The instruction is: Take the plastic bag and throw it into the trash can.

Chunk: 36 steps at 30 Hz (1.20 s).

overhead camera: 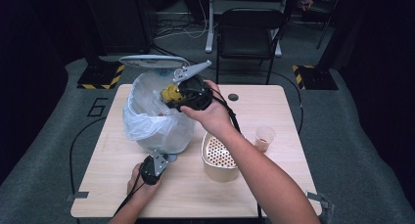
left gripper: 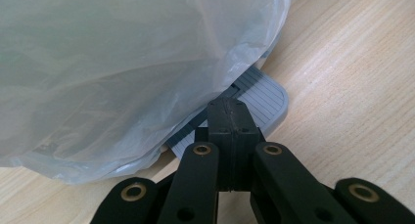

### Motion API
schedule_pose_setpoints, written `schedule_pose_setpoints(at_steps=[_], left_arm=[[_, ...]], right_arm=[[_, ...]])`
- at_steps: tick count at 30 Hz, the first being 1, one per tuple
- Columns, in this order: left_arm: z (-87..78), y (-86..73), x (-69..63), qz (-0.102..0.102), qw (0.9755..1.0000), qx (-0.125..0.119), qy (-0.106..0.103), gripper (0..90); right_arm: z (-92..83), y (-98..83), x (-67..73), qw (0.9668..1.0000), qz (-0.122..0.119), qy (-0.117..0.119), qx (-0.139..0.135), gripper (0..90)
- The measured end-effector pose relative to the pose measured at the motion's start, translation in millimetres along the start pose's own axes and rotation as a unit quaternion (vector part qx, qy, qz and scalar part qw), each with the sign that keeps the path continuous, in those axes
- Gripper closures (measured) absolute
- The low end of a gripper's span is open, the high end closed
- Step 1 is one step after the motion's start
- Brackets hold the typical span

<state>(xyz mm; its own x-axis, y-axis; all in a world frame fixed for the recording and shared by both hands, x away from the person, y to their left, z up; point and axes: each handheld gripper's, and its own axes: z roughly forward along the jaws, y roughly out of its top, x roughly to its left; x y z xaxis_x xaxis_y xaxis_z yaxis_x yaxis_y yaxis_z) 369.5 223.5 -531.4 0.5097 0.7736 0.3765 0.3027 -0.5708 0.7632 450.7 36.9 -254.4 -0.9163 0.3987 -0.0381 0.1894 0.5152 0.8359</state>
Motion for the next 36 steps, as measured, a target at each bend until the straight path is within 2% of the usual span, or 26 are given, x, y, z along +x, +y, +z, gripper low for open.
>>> schedule_pose_setpoints(at_steps=[8,16,21,36], left_arm=[[0.0,0.0,0.0,0.000,1.0000,0.000,0.000,90.0],[0.0,0.0,0.3,0.000,1.0000,0.000,-0.001,90.0],[0.0,0.0,0.4,-0.001,1.0000,0.000,-0.001,90.0],[0.0,-0.1,0.4,-0.002,1.0000,-0.001,-0.002,90.0]], right_arm=[[13.1,5.4,0.1,0.9998,0.001,-0.014,-0.014,74.0],[32.1,13.7,-1.7,0.9998,0.000,-0.020,-0.003,73.6],[42.5,17.2,-1.2,0.9998,0.001,-0.018,-0.007,73.4],[52.1,19.5,-3.1,0.9991,0.002,-0.041,-0.013,72.5]])
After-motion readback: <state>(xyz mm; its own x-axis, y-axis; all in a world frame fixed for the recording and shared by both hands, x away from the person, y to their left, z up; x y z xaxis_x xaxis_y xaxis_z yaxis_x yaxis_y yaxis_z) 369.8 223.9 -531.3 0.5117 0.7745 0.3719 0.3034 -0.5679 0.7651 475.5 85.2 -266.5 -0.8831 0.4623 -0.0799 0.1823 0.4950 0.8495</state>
